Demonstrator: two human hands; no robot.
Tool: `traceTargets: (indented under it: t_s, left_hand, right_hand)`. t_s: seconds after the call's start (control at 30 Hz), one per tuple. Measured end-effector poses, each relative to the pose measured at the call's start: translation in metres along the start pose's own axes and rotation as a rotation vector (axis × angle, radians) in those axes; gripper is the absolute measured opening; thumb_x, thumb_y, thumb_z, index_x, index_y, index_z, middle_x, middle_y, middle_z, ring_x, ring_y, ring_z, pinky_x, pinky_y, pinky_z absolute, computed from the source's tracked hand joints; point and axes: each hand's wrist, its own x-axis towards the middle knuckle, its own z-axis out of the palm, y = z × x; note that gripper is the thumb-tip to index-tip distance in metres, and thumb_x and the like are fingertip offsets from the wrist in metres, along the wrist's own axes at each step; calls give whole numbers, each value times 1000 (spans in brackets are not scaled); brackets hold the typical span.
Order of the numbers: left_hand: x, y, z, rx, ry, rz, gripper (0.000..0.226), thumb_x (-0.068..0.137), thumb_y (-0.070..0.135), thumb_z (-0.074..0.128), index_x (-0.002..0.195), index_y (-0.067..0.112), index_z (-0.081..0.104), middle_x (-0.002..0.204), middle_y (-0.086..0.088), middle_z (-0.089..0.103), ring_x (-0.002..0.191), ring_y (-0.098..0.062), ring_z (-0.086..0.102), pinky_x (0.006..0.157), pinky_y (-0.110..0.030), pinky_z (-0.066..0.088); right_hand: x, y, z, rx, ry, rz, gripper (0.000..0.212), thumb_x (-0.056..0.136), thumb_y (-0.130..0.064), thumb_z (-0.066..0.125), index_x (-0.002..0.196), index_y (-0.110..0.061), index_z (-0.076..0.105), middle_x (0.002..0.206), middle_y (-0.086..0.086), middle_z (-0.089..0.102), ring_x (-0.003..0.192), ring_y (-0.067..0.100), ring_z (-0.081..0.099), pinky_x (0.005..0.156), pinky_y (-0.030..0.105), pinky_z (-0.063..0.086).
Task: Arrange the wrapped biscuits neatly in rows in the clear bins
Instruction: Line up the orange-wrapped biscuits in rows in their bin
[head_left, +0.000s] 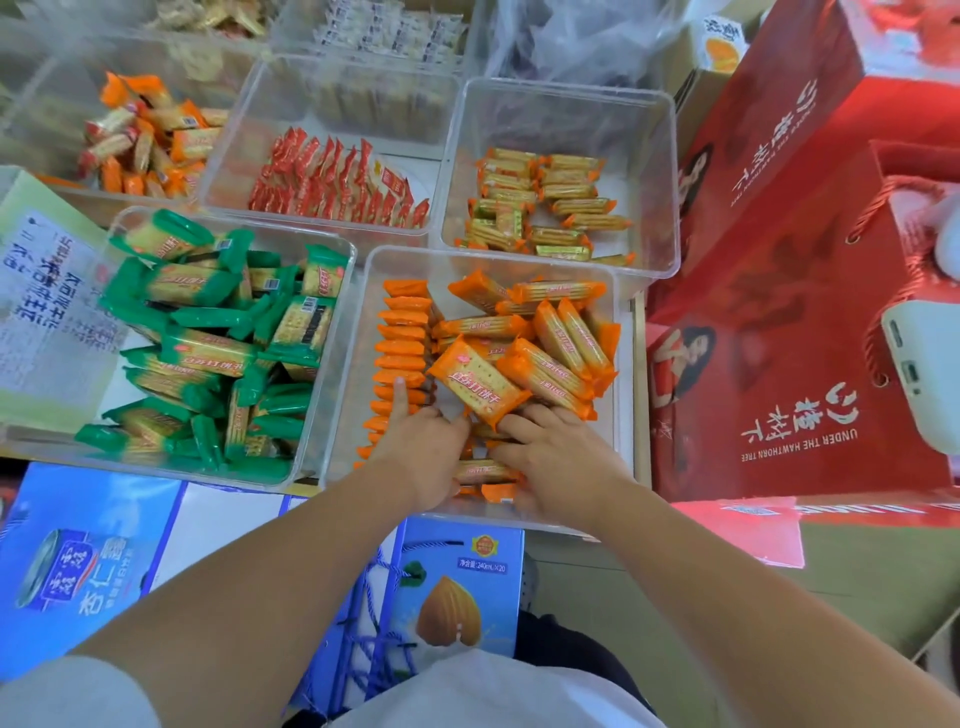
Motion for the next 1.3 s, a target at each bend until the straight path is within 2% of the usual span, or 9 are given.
traceTargets:
  t_s: [0.07,0.13,0.2,0.3,0.43,0.63,0.87,1.07,1.3]
  left_hand:
    - [-4,-2,-1,-36,36,-5,67,81,46,73,135,17,46,112,-1,68,114,-25,58,118,-66,-3]
    - [-7,-3,-7,-72,85,23,55,80,44,73,126,22,54,109,-1,67,111,-25,60,119,-56,18]
    - [-10,-3,-12,-135,175,72,41,80,40,72,116,26,60,110,0,65,108,-24,60,104,-43,40]
    - [-21,-2,-15,-369,277,85,37,82,32,74,118,26,65,114,2,61,102,-20,59,82,-38,50]
    - [-37,-5,-14,-690,278,10,44,79,9,77,120,19,66,110,0,56,99,-21,56,77,-40,51]
    - [-54,-17,-19,-900,310,-12,41,81,0,71,116,21,67,103,1,66,95,-18,61,79,-42,53]
    - [-81,-30,-13,-1215,423,-150,62,82,-1,72,120,47,61,108,14,68,100,-9,66,84,-36,57]
    - [-91,-36,-6,-1348,572,-353,69,85,5,77,105,68,56,103,26,67,95,-1,66,79,-28,55]
    - [-92,-36,-4,-1304,553,-317,55,83,8,79,122,41,60,104,23,69,95,-1,67,82,-30,57]
  right_hand:
    - [1,0,0,14,-23,11,53,84,-67,51,125,-36,64,130,-11,52,125,20,44,105,38,38]
    - [3,0,0,25,-33,17,58,80,-70,54,124,-36,65,130,-11,51,126,20,43,106,40,38]
    - [5,0,1,36,-32,16,56,78,-71,56,119,-34,69,128,-11,52,126,21,44,106,40,37]
    - [5,1,4,36,-39,10,52,82,-71,53,115,-35,71,127,-11,52,127,21,43,108,40,36]
    - [5,-4,7,67,-5,51,49,86,-68,52,112,-33,74,126,-11,55,127,22,45,107,42,35]
    - [13,-13,-3,19,-109,55,43,82,-54,65,121,-35,69,132,-9,48,128,26,38,107,42,29]
    - [18,-26,-12,-112,-168,21,28,94,-37,58,119,-29,71,138,-7,48,122,28,37,103,43,31]
    - [25,-45,-19,20,-121,42,26,96,-35,54,112,-33,74,136,-5,46,121,28,35,102,43,26]
    - [53,-67,-20,109,-269,66,36,103,-45,42,125,-34,68,136,-1,55,125,28,44,105,41,31]
